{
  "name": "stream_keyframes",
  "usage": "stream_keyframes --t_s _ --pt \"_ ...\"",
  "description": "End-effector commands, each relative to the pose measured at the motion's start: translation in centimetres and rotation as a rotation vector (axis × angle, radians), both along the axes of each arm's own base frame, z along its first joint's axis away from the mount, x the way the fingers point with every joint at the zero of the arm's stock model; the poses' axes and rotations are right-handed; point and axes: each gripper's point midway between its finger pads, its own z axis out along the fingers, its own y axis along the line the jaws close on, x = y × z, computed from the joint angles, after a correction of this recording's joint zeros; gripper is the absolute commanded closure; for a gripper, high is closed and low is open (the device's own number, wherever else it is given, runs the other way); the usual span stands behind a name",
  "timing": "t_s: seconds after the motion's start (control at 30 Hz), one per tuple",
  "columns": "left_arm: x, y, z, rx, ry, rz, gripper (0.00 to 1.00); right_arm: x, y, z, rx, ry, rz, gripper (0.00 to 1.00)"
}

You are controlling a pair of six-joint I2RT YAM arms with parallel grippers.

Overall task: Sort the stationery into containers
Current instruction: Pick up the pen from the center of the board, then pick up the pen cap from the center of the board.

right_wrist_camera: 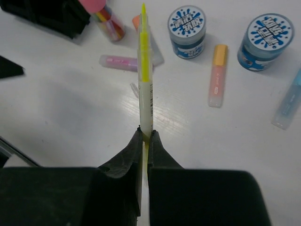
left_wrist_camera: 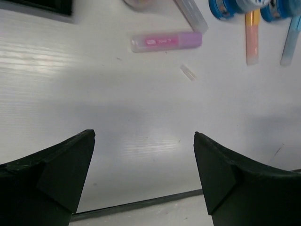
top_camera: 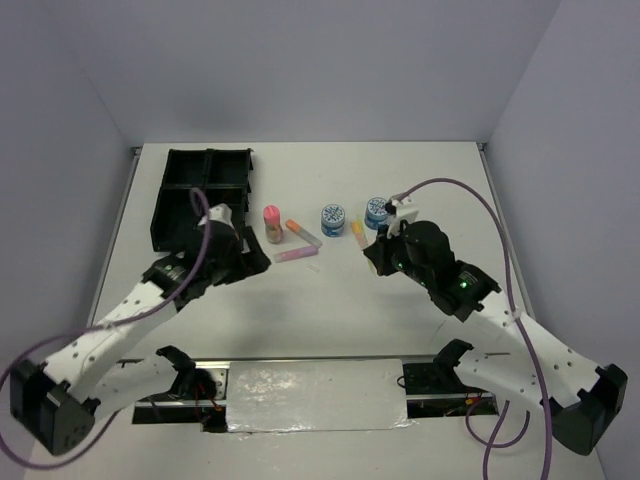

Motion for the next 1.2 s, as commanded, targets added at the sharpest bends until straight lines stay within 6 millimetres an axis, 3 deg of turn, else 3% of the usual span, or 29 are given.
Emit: stream_keyframes --t_s 0.0,0.13,0.23,0.27,0.47,0.5,0.53,0.6,0.8,1.17 --pt "2.9 -3.5 1.3 -0.074 -0.046 0.162 0.02 0.3 -2.2 0.9 0.060 0.008 -0.181 1.00" --pt "5.6 -6.0 -1.9 -0.045 0.060 0.259 0.09 -0.7 -3.6 2.6 0.099 -0.038 -0.205 1.00" --pt "7.2 -7.7 -2.0 -0.078 0.088 0.314 0.14 -1.8 -3.6 3.9 0.174 -0.090 -0.173 1.00" --pt "7.4 -8.2 -3.7 -0.046 0.133 0.330 0.14 -2.2 -3.8 4.6 0.202 -0.113 -0.167 1.00" --pt "9.0 -12.6 -7.8 -0.055 0.284 0.329 0.17 -2.8 -2.8 3.5 0.194 -0.096 -0.095 1.00" --pt "9.5 -13.1 -7.7 -0.062 0.288 0.338 0.18 -2.7 -2.6 3.3 0.190 -0.101 -0.083 1.00" --pt "9.5 -13.4 -9.2 -0.043 0.322 0.355 0.18 -2.7 -2.5 3.2 0.190 -0.103 -0.076 1.00" --pt "9.6 -14.2 -9.9 -0.019 0.352 0.359 0.19 -2.8 -2.3 3.0 0.191 -0.112 -0.060 1.00" --pt "9.0 -15.0 -10.9 0.017 0.381 0.360 0.19 -3.3 -2.8 3.5 0.189 -0.139 -0.049 1.00" --pt "7.2 -14.7 -13.1 0.071 0.464 0.391 0.23 -4.1 -2.3 3.7 0.217 -0.156 0.001 1.00"
